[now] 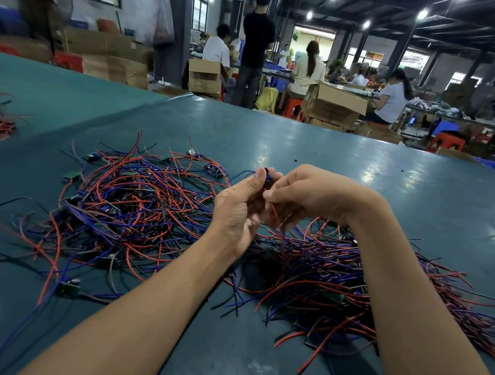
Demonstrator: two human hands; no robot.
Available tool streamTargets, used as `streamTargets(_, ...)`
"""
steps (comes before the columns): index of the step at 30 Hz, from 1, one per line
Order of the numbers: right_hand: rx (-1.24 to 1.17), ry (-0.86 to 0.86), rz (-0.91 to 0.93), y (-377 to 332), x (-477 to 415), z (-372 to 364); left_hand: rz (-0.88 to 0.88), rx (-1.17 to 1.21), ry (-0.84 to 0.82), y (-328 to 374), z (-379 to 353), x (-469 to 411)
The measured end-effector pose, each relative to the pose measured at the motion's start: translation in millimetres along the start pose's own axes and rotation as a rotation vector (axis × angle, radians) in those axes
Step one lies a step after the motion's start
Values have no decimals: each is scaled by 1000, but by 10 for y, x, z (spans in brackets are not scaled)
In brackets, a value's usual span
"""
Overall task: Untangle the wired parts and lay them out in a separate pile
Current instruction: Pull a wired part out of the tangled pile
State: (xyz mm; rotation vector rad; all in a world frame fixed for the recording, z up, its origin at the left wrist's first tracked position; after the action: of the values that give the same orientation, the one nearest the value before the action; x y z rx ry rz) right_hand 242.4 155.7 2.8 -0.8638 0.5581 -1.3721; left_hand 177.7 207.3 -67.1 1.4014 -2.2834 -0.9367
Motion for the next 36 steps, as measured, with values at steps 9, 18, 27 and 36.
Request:
streamTargets(9,74,-270,-91,37,288,-64,-66,130,150,44,177,-76)
streamTargets(18,99,-289,-39,-279,523,14,61,208,-20,-23,-45,-48)
streamTargets(27,-10,388,35,-104,345,729,465,483,-342,-266,-460,223)
streamTargets(36,44,203,-82,87,284,573,466,572,-341,-180,-470,282)
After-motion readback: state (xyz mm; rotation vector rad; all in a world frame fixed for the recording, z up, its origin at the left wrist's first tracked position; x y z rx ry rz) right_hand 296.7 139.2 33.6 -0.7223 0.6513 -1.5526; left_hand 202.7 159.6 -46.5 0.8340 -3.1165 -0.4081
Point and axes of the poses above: each hand's wrist, its own x-axis away from the middle knuckle, its own z-axis out of the back of the hand, y = z × x, the point moved 9 cm from there along -x, towards the middle knuckle, and after that the axes turned 4 degrees about z, right-handed, at the moved point
